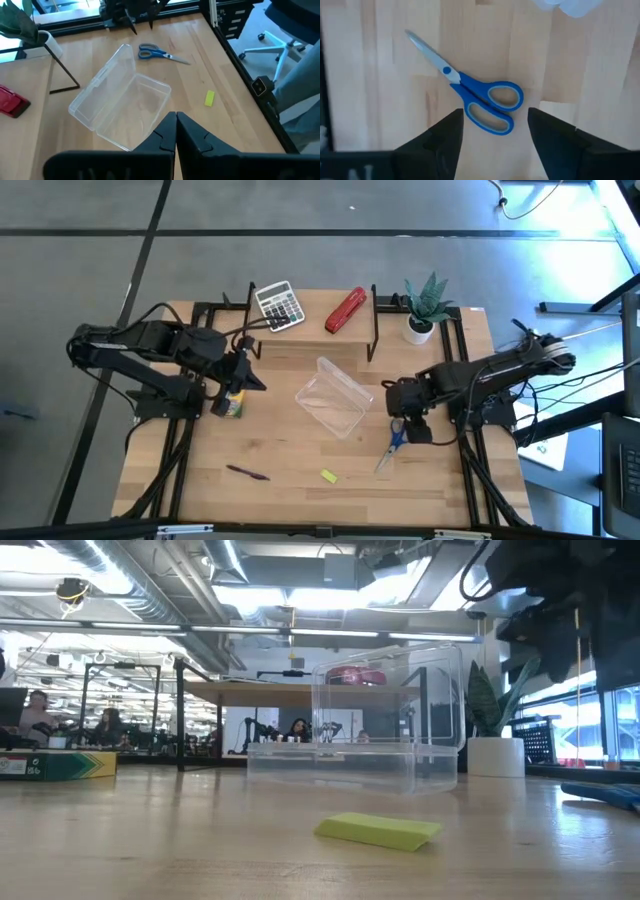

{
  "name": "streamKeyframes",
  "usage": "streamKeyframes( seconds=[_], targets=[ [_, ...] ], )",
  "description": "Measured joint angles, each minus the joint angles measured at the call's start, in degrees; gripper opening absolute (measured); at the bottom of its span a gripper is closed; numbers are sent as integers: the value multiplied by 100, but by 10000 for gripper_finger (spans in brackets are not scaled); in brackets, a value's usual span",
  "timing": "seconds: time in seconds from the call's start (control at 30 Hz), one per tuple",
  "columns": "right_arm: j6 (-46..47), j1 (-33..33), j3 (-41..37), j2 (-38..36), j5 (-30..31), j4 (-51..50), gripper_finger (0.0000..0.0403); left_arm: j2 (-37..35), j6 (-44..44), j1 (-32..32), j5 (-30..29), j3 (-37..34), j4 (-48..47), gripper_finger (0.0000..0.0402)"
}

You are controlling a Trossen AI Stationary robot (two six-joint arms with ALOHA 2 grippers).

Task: Pack school essentials
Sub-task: Put the blue scissors into the transparent supply box

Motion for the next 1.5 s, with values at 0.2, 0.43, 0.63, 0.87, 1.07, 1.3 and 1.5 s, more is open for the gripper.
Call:
streamKeyframes(
  seconds=[0.2,0.43,0.63,0.87,1.07,1.3,1.5],
  targets=[
    [-232,0,-20,266,219,73,218,-2,0,0,0,0,13,0],
    [-139,0,-597,370,184,559,217,-2,-2,0,4,-1,17,0],
    [-136,-160,-920,344,225,953,217,-2,-6,0,7,-4,19,0],
    [-149,-352,-1304,345,361,1580,217,-2,-11,0,9,-4,20,0],
    [-272,-350,-1526,348,360,1755,217,-2,-13,0,7,-4,20,0],
    [-281,-363,-1543,361,510,1798,216,-2,-13,1,7,-4,21,0],
    [-298,-361,-1765,399,518,2114,217,-2,-13,0,7,-6,17,0]
  ],
)
